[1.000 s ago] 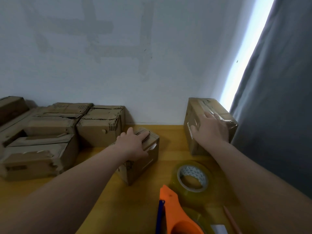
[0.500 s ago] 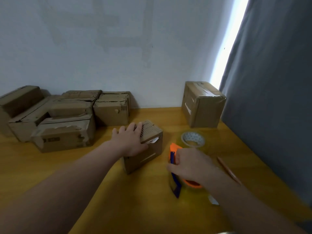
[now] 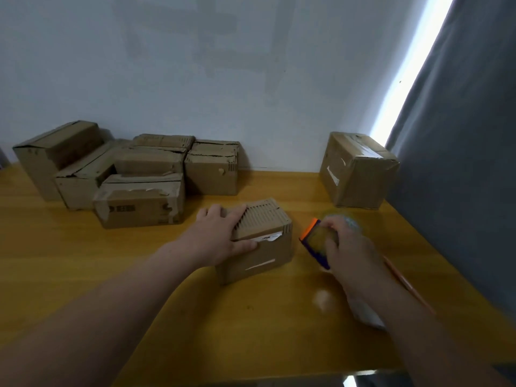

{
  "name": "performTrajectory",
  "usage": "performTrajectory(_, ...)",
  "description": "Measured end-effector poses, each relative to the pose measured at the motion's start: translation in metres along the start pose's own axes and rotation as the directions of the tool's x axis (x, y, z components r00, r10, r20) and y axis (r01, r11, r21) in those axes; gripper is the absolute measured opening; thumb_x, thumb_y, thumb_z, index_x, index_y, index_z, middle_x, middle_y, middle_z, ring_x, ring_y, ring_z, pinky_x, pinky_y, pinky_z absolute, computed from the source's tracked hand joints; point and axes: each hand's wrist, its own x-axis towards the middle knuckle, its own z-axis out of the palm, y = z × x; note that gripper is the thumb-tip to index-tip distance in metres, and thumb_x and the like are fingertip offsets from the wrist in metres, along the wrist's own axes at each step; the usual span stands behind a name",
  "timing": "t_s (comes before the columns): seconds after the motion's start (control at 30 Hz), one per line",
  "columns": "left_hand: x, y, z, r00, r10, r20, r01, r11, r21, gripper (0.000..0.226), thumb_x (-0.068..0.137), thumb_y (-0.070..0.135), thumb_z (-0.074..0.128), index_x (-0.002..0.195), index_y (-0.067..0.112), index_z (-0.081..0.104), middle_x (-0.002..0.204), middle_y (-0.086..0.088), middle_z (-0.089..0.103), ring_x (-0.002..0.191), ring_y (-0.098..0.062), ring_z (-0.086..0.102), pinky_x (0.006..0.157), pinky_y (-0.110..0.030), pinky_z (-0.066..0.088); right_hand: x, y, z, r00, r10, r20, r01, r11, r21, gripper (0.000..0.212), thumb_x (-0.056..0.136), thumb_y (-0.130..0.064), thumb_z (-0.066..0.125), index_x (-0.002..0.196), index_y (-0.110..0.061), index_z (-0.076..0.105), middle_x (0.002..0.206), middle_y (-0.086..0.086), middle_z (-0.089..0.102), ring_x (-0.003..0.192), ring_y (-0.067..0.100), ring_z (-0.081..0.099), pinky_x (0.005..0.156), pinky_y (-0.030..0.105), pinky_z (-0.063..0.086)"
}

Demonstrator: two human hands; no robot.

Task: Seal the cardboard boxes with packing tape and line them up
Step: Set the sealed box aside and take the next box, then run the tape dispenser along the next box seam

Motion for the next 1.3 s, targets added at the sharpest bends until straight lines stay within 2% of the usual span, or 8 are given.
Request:
performTrajectory(0.1,0.0,-0.005,-0.002,1.0,0.015,0.004,-0.015,1.0,0.016,0.088,0.081,0.072,0.046,0.15,0.04,0.002,0.144,-0.005,0.025,0.132,-0.028,0.023,0.107,-0.045,0.034,0.012,0.003,-0.01,0.999,0.052,0.014,-0.054,0.968,0.244,0.029,0.099,-0.014,0.037,0.086,-0.033,0.055,0.092,0.0,0.056,0.072,0.018,0.053,0.059,0.034,0.045)
performTrajectory(0.27,-0.004,-0.011,-0.009,0.998,0.043,0.051,-0.045,0.998,0.04,0.091,0.08,0.07,0.052,0.15,0.041,0.002,0.147,-0.002,0.022,0.133,-0.026,0.021,0.109,-0.045,0.031,0.019,0.009,-0.01,0.987,0.145,0.066,-0.159,0.891,0.426,0.006,0.09,-0.022,0.06,0.092,-0.027,0.059,0.091,-0.005,0.055,0.079,0.017,0.056,0.076,0.043,0.052)
performTrajectory(0.43,-0.009,0.011,-0.009,0.999,0.05,-0.001,-0.048,0.969,0.243,0.082,0.088,0.061,0.048,0.15,0.041,-0.003,0.16,-0.005,-0.009,0.146,-0.032,-0.012,0.116,-0.057,0.002,0.019,0.01,-0.019,0.977,0.177,0.121,-0.213,0.88,0.426,0.045,0.068,-0.025,0.085,0.102,-0.024,0.056,0.099,-0.008,0.05,0.087,0.014,0.055,0.068,0.032,0.05)
performTrajectory(0.63,-0.001,0.035,-0.005,1.0,0.019,0.006,-0.02,0.955,0.295,0.078,0.092,0.06,0.039,0.151,0.034,-0.006,0.16,-0.007,-0.007,0.146,-0.035,-0.01,0.114,-0.062,-0.003,0.021,0.02,-0.042,0.958,0.263,0.114,-0.284,0.818,0.501,0.042,0.072,-0.026,0.08,0.107,-0.024,0.057,0.104,-0.002,0.053,0.091,0.02,0.054,0.068,0.033,0.046)
performTrajectory(0.73,0.0,0.056,0.001,0.979,0.183,-0.094,-0.144,0.936,0.321,0.076,0.092,0.055,0.045,0.151,0.032,0.003,0.161,-0.001,0.0,0.147,-0.029,-0.006,0.112,-0.061,-0.008,0.024,0.026,-0.052,0.949,0.291,0.12,-0.307,0.775,0.552,0.045,0.071,-0.029,0.08,0.109,-0.023,0.058,0.11,0.004,0.057,0.1,0.026,0.057,0.078,0.04,0.052)
performTrajectory(0.87,0.009,0.087,0.005,0.923,0.357,-0.146,-0.317,0.918,0.238,0.071,0.092,0.042,0.054,0.151,0.03,0.015,0.154,0.0,0.026,0.143,-0.021,0.021,0.117,-0.049,0.005,0.026,0.027,-0.066,0.972,0.216,0.088,-0.231,0.846,0.479,0.041,0.067,-0.029,0.08,0.102,-0.028,0.06,0.104,-0.003,0.056,0.094,0.023,0.059,0.081,0.042,0.054)
performTrajectory(1.07,0.065,0.123,0.003,0.943,0.306,-0.13,-0.312,0.95,-0.03,0.077,0.086,0.029,0.068,0.149,0.024,0.025,0.148,-0.004,0.036,0.135,-0.023,0.036,0.105,-0.037,0.037,0.028,0.038,-0.084,0.993,0.104,0.059,-0.119,0.906,0.406,0.043,0.064,-0.026,0.081,0.102,-0.034,0.06,0.103,-0.007,0.056,0.089,0.018,0.059,0.063,0.03,0.048)
performTrajectory(1.3,0.111,0.155,0.027,0.936,0.305,0.178,-0.234,0.913,-0.334,0.078,0.076,0.027,0.079,0.143,0.025,0.039,0.142,-0.005,0.046,0.131,-0.027,0.04,0.103,-0.037,0.036,0.02,0.061,-0.104,0.992,0.114,0.05,-0.123,0.85,0.512,0.042,0.064,-0.019,0.081,0.099,-0.033,0.062,0.101,-0.005,0.06,0.08,0.017,0.063,0.058,0.025,0.048)
